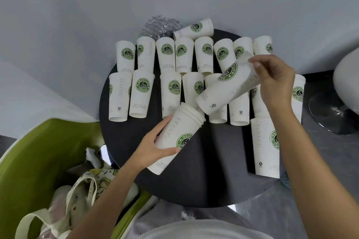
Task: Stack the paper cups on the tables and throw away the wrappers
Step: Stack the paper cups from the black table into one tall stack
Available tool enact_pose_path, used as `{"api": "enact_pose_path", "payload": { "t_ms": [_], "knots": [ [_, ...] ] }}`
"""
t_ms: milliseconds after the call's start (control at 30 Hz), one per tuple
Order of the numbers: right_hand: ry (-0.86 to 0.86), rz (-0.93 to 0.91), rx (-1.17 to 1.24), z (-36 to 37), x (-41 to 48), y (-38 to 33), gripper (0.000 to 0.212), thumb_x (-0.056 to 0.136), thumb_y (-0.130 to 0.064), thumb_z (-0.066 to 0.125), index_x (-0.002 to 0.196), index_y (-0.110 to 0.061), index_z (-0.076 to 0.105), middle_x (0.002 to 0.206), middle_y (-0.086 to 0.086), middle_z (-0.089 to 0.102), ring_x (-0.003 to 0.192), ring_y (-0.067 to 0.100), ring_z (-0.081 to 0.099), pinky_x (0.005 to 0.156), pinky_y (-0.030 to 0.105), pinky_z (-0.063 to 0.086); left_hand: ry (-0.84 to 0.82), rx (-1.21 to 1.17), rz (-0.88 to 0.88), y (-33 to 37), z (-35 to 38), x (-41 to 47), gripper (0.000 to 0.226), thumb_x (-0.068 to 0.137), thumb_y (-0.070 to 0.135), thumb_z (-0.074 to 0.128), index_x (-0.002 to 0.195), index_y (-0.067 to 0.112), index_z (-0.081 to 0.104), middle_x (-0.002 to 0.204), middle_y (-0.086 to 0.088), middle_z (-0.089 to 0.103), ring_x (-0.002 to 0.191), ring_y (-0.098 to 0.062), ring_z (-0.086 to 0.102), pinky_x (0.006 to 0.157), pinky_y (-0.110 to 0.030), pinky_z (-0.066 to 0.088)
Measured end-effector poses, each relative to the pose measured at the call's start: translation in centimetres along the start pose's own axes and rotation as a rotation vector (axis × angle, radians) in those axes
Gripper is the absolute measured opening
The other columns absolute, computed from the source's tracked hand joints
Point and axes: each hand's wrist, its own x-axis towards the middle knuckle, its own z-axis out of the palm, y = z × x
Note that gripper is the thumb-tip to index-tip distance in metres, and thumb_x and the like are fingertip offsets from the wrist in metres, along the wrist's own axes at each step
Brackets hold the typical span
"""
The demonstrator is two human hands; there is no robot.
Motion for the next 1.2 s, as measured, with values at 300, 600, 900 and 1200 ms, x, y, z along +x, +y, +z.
{"api": "enact_pose_path", "payload": {
  "t_ms": [300,600,900,1200],
  "knots": [
    [-0.167,0.066,0.039,3.0,-2.0,1.0,0.018,0.089,-0.004,0.055,0.089,-0.016,0.068,0.085,-0.007,0.066,0.083,0.008,0.056,0.077,0.017,0.042,-0.032,-0.001,0.051,1.1,0.7,0.3,0.091,0.073,0.005,0.083,0.145,0.038,0.038,0.144,0.026,0.046,0.132,0.000,0.046,0.106,-0.029,0.044],
    [-0.340,0.202,0.161,4.8,-4.8,1.5,0.028,0.090,-0.002,0.055,0.083,-0.025,0.068,0.083,-0.012,0.067,0.082,0.008,0.055,0.076,0.015,0.042,-0.029,-0.025,0.058,1.3,1.3,0.2,0.092,0.073,0.006,0.084,0.147,0.035,0.038,0.145,0.022,0.047,0.131,-0.001,0.047,0.107,-0.031,0.044],
    [-0.437,0.206,0.111,5.5,-7.4,1.1,0.026,0.093,-0.004,0.053,0.088,-0.025,0.067,0.073,-0.021,0.061,0.063,0.001,0.046,0.063,0.013,0.036,-0.044,-0.041,0.066,1.1,1.7,-0.2,0.093,0.073,0.004,0.084,0.148,0.033,0.037,0.145,0.021,0.047,0.130,-0.003,0.049,0.106,-0.032,0.046],
    [-0.481,0.216,0.091,5.3,-9.6,1.0,0.018,0.094,-0.013,0.055,0.098,-0.026,0.067,0.092,-0.017,0.067,0.082,-0.005,0.057,0.076,0.009,0.039,-0.042,-0.036,0.054,1.2,2.9,-0.5,0.092,0.073,0.007,0.084,0.147,0.038,0.038,0.140,0.020,0.051,0.127,-0.007,0.053,0.101,-0.035,0.050]
  ]
}}
